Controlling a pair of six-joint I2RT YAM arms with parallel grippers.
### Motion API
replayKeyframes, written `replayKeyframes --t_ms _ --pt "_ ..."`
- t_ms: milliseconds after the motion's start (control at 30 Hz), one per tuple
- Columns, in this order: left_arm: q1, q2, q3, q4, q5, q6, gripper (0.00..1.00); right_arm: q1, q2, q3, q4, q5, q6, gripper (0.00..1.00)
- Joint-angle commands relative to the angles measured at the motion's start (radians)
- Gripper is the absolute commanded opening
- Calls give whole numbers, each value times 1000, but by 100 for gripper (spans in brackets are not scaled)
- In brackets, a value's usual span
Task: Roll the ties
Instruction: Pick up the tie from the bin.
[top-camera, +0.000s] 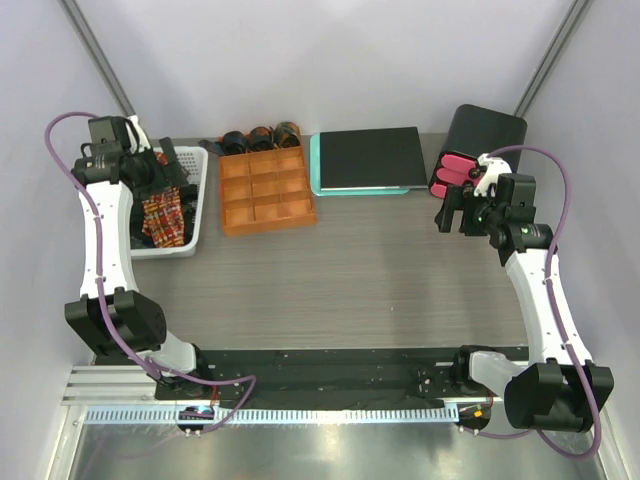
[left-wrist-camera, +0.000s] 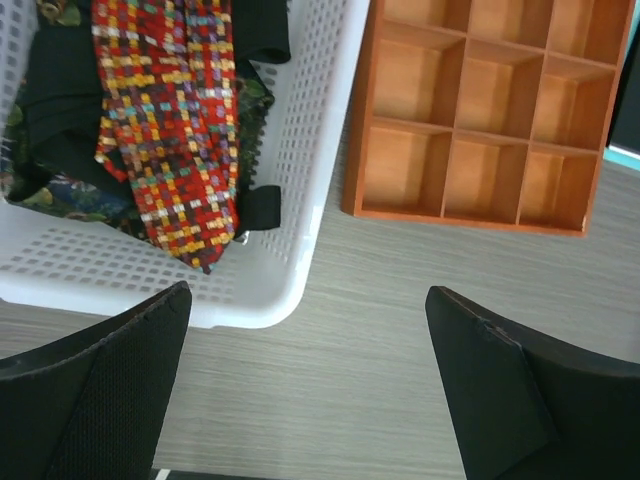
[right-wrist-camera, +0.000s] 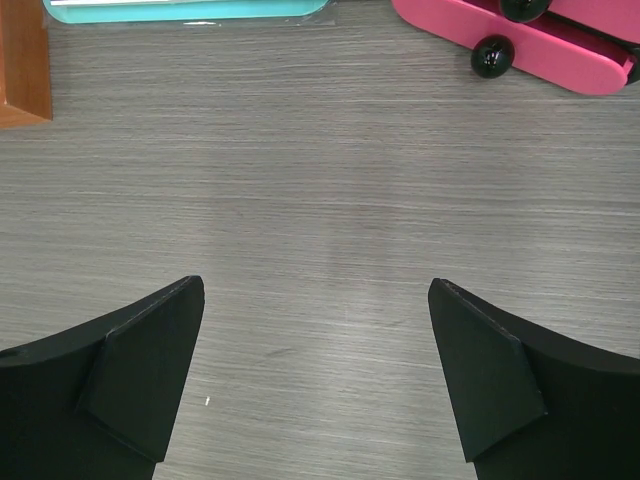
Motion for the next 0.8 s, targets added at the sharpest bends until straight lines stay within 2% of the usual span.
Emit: replayKeyframes --t_ms 0,200,267,467,633,767 --pt "19 -13 49 95 -66 -17 100 -2 15 48 38 -29 6 100" --pt "41 31 57 292 -94 -99 99 -2 45 60 38 -40 4 100" --pt "41 76 112 317 -103 -137 100 -2 53 65 36 -39 4 100" --pt "53 361 394 244 -156 -258 100 -2 68 67 35 -35 1 100" --pt "61 513 482 273 -169 -359 100 -2 94 73 32 -32 -2 100" --pt "61 617 549 255 -298 -425 99 -2 116 74 29 -28 -2 100"
